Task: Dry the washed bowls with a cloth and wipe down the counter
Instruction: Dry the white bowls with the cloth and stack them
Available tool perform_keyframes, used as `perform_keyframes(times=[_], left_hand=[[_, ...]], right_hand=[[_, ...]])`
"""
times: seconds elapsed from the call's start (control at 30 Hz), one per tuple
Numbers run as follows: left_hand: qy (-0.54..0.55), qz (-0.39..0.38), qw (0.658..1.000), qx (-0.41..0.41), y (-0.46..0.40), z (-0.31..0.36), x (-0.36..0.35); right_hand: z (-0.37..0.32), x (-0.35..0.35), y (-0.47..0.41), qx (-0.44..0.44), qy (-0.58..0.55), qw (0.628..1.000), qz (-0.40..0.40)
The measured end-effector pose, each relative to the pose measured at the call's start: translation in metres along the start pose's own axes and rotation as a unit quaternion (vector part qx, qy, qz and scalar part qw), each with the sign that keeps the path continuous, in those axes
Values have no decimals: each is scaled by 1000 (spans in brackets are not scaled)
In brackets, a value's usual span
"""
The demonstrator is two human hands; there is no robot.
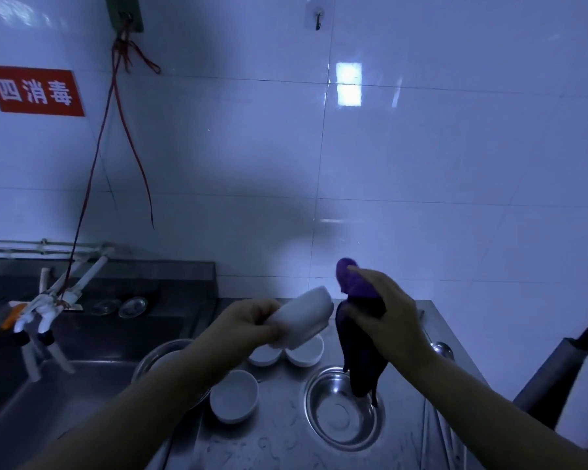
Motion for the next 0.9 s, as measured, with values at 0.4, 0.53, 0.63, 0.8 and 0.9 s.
perform_keyframes(times=[0.4,0.53,0.63,0.8,0.9], left_hand=[[331,-58,942,16,-5,16,-39],[325,-52,944,21,-5,14,-38],[333,-52,942,8,-6,15,-36],[412,-52,909,-18,-8,19,-29],[473,-32,880,-21,-13,16,-21]], right_hand=[[-49,-49,-9,81,68,992,67],[-48,-46,-15,114,73,988,73],[-37,-34,-34,-27,-40,993,107],[-23,-37,-28,-208,-211,943,150],[-26,-44,-9,-191,-128,963,138]])
Point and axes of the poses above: each hand's wrist, its own y-axis away from the middle knuckle, its own x-axis out of the back of the hand, z = x × y, the point moved 1 cm from there along -y, towards the middle knuckle, and after that the axes turned 15 degrees about x, right-handed, at the moved point
